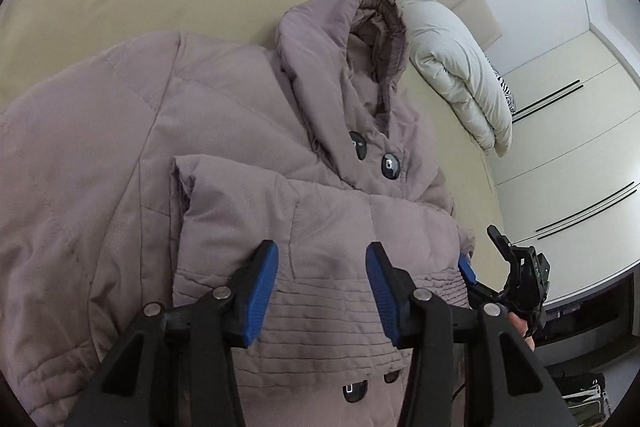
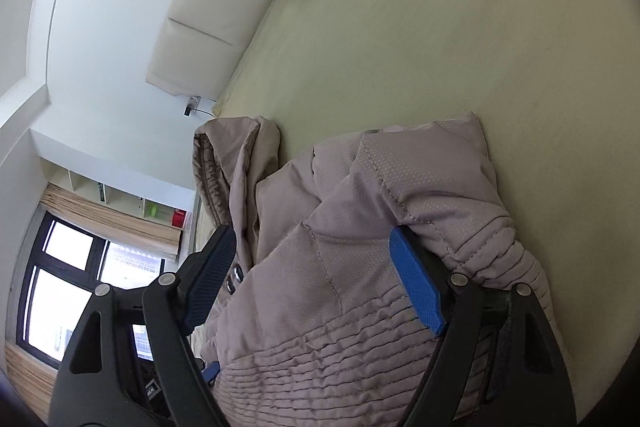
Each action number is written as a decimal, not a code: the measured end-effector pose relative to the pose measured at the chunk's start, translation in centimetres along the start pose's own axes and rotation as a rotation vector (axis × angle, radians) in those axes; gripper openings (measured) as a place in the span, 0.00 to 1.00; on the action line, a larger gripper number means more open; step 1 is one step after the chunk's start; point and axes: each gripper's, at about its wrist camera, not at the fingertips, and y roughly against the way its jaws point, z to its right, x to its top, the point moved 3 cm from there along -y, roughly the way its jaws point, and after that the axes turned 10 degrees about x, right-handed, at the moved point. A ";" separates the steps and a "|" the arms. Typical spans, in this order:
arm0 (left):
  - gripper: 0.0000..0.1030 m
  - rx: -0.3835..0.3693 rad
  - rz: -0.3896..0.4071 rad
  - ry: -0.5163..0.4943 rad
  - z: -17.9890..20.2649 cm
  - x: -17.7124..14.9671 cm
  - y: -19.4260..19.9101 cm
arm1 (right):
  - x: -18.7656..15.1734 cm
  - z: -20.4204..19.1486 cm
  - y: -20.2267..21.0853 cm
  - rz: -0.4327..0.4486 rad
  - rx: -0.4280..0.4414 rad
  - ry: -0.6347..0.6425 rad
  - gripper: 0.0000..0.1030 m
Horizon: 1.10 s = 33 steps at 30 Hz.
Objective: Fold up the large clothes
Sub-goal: 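Release the sleeve onto the coat front and open the right gripper, then grasp the other sleeve cuff with the left gripper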
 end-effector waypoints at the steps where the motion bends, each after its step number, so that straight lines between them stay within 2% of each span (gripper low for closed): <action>1: 0.48 -0.001 0.002 -0.004 0.0 0.0 0.0 | -0.3 -0.2 0.0 -0.006 -0.015 0.038 0.76; 4: 0.48 -0.017 0.009 0.002 -0.1 -0.3 1.6 | -1.6 -2.5 -0.1 -0.051 -0.133 0.184 0.76; 6: 0.48 -0.029 0.058 -0.013 -0.2 -0.9 4.4 | -2.7 -5.0 0.8 -0.036 -0.173 0.261 0.77; 9: 0.59 -0.050 0.145 -0.002 -1.5 -2.7 9.8 | -5.8 -9.7 3.8 0.012 -0.166 0.417 0.77; 12: 0.60 -0.048 0.214 0.007 -3.7 -6.1 15.3 | -10.4 -13.7 6.7 0.059 -0.147 0.566 0.77; 16: 0.67 -0.022 0.295 0.079 -7.6 -12.7 21.7 | -16.5 -19.1 8.1 0.010 -0.090 0.674 0.78; 18: 0.68 -0.010 0.325 0.157 -10.1 -16.5 24.2 | -19.7 -21.0 8.3 -0.034 -0.041 0.678 0.78; 20: 0.68 -0.005 0.364 0.281 -13.1 -20.8 26.4 | -22.8 -22.2 9.1 -0.100 0.042 0.643 0.78; 21: 0.71 0.009 0.392 0.361 -14.8 -23.0 27.5 | -24.5 -22.6 9.1 -0.134 0.076 0.620 0.78; 22: 0.76 0.019 0.416 0.427 -16.1 -25.0 28.4 | -26.2 -22.8 9.2 -0.163 0.094 0.593 0.78; 25: 0.78 0.079 0.465 0.601 -19.7 -30.0 30.6 | -30.6 -22.7 9.4 -0.244 0.133 0.503 0.78; 27: 0.78 0.082 0.476 0.686 -21.2 -32.1 31.5 | -33.0 -22.4 9.8 -0.284 0.161 0.457 0.78; 30: 0.78 0.083 0.501 0.760 -22.6 -33.7 32.0 | -35.1 -21.6 10.2 -0.310 0.177 0.413 0.78; 33: 0.78 0.025 0.484 0.809 -23.0 -33.8 31.3 | -36.3 -21.7 10.7 -0.318 0.169 0.381 0.78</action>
